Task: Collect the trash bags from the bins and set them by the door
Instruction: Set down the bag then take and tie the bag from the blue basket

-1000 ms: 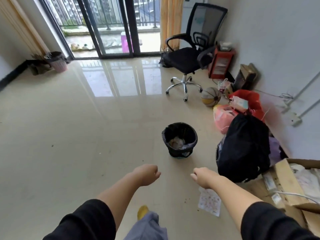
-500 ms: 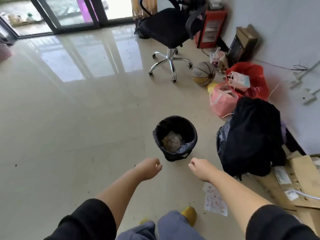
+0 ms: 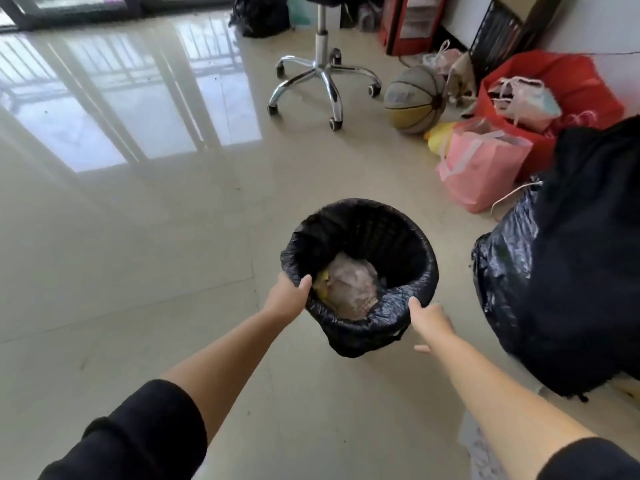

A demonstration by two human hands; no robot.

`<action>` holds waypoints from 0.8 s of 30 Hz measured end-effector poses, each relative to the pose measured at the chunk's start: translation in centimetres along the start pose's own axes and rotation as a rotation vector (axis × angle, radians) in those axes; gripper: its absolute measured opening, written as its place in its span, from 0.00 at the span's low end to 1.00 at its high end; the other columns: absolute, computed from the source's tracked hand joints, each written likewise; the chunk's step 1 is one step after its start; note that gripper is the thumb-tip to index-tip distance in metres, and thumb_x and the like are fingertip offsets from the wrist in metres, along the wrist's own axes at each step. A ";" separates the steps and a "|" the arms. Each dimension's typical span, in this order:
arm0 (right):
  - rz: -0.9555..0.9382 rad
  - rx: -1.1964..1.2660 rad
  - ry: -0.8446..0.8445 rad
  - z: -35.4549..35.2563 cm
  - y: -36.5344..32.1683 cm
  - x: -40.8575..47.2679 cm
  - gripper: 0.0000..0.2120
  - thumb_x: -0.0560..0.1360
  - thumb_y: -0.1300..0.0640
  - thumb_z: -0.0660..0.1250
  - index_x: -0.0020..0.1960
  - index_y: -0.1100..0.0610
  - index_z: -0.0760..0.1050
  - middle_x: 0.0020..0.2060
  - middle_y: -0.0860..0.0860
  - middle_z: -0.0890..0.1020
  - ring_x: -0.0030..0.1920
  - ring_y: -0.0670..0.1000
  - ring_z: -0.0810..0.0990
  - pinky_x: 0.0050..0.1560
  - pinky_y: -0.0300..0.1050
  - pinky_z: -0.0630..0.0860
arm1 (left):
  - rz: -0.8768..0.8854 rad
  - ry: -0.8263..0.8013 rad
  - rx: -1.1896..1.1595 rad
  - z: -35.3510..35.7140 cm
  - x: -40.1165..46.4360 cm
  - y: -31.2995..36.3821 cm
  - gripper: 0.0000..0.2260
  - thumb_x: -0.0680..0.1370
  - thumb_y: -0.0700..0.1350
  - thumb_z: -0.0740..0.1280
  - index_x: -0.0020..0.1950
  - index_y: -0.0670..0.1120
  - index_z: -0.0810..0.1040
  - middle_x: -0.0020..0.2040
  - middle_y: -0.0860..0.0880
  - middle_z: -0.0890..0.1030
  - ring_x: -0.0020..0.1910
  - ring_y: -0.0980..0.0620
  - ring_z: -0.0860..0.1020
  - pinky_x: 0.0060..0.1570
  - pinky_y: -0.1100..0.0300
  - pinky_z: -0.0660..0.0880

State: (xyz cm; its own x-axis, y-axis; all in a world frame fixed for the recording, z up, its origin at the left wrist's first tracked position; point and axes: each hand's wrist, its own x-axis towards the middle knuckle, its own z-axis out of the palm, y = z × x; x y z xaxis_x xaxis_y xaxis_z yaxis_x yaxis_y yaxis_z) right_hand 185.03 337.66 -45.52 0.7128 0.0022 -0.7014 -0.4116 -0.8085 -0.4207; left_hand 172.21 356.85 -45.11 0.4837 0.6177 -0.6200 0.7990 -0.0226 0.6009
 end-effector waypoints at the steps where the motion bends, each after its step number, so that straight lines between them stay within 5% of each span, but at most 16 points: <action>1: -0.014 0.037 0.030 0.8 0.2 1.9 0.24 0.79 0.49 0.56 0.68 0.64 0.59 0.64 0.60 0.71 0.61 0.63 0.73 0.47 0.56 0.78 | 0.038 0.029 -0.002 0.3 2.0 -0.4 0.26 0.80 0.56 0.58 0.71 0.41 0.62 0.63 0.42 0.75 0.59 0.42 0.76 0.57 0.50 0.75; 4: -0.070 0.076 0.134 2.1 -0.1 5.2 0.16 0.80 0.57 0.54 0.63 0.65 0.58 0.64 0.61 0.70 0.60 0.61 0.71 0.45 0.45 0.68 | 0.108 0.041 -0.042 0.6 6.8 -1.4 0.21 0.78 0.54 0.60 0.66 0.44 0.67 0.57 0.44 0.78 0.52 0.45 0.79 0.50 0.50 0.80; 6: -0.143 0.029 0.207 2.3 -0.3 6.6 0.14 0.80 0.61 0.53 0.63 0.65 0.58 0.65 0.63 0.69 0.58 0.61 0.71 0.47 0.46 0.64 | 0.121 -0.013 -0.190 1.0 8.4 -1.8 0.14 0.77 0.46 0.59 0.61 0.46 0.71 0.50 0.45 0.81 0.44 0.47 0.81 0.43 0.54 0.81; 11: -0.290 0.144 0.098 3.4 -1.9 8.2 0.14 0.78 0.61 0.54 0.62 0.61 0.58 0.59 0.59 0.70 0.45 0.61 0.78 0.42 0.58 0.81 | 0.080 -0.031 -0.401 -0.1 8.8 -2.6 0.12 0.76 0.37 0.57 0.57 0.40 0.74 0.39 0.44 0.80 0.34 0.48 0.80 0.25 0.61 0.78; 14: -0.310 0.146 0.002 4.4 -2.5 7.5 0.14 0.78 0.61 0.53 0.62 0.58 0.58 0.57 0.58 0.70 0.44 0.60 0.79 0.33 0.55 0.82 | -0.017 -0.020 -0.523 -1.2 7.4 -3.9 0.12 0.76 0.34 0.57 0.58 0.40 0.72 0.40 0.43 0.77 0.35 0.48 0.78 0.22 0.61 0.78; 19: -0.436 0.069 0.001 5.6 -4.7 7.2 0.12 0.78 0.56 0.52 0.60 0.57 0.59 0.52 0.58 0.74 0.49 0.61 0.79 0.41 0.60 0.82 | -0.231 -0.121 -0.922 -2.5 5.5 -6.4 0.10 0.79 0.44 0.63 0.57 0.41 0.72 0.45 0.43 0.77 0.41 0.47 0.78 0.34 0.53 0.77; 24: -0.477 0.043 0.094 6.4 -5.1 8.4 0.19 0.78 0.48 0.51 0.64 0.57 0.62 0.53 0.57 0.75 0.52 0.62 0.77 0.51 0.59 0.79 | -0.162 -0.254 -1.047 -4.1 6.1 -9.5 0.14 0.77 0.55 0.65 0.46 0.43 0.75 0.38 0.47 0.79 0.40 0.52 0.76 0.50 0.55 0.75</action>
State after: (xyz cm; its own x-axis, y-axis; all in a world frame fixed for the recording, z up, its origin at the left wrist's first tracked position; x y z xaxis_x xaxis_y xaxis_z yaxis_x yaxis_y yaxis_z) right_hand 189.48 345.57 -52.93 0.8751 0.3118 -0.3702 -0.0481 -0.7050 -0.7075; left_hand 166.13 364.09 -52.51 0.5559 0.3703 -0.7443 0.2173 0.7995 0.5600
